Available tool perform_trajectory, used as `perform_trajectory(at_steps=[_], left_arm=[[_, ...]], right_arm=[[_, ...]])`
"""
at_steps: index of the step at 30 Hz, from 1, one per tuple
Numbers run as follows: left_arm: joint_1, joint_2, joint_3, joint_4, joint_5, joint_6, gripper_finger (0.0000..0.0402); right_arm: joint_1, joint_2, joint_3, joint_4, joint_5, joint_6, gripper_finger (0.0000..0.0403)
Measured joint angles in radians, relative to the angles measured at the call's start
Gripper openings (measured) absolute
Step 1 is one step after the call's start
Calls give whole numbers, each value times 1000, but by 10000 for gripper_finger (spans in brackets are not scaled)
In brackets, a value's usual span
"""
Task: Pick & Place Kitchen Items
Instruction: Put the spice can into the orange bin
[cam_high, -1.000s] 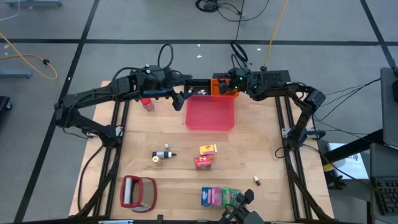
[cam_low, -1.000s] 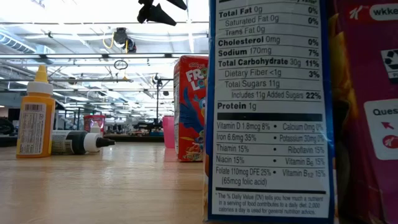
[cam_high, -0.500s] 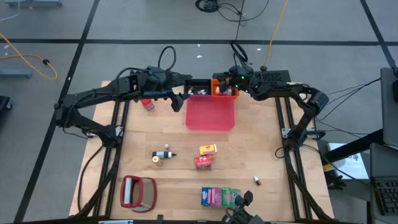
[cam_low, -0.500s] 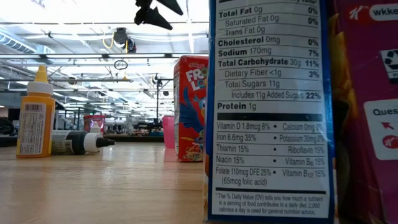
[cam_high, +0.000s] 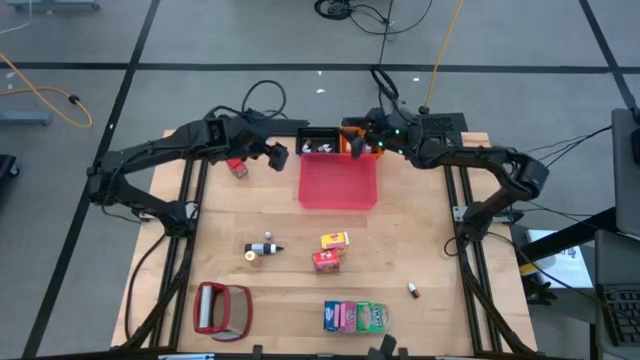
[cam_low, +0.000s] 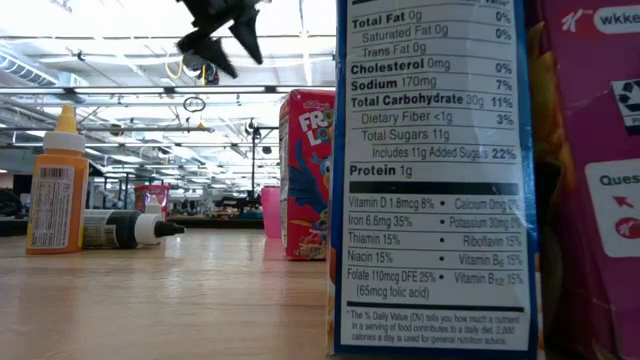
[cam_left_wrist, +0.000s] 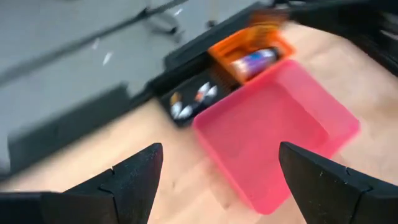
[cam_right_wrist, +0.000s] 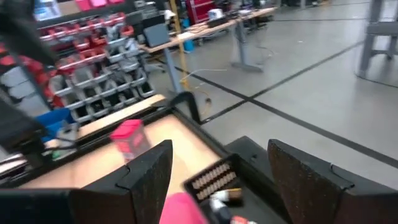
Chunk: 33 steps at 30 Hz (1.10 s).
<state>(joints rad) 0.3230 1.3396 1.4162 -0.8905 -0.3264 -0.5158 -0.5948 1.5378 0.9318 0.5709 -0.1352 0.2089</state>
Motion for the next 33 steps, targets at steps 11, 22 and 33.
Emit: perform_trajectory(at_steps=[11,22,33], left_arm=[[102,0,-19,-415,3,-562,321],[201,0,-217,-370,74,-747,321],[330,0,-350,-210,115,-788,321]], right_arm=[[147,-14,0,1,0,-11,253],[195,-15,0,73,-79,43,253],[210,-14,0,76,-106,32,253]])
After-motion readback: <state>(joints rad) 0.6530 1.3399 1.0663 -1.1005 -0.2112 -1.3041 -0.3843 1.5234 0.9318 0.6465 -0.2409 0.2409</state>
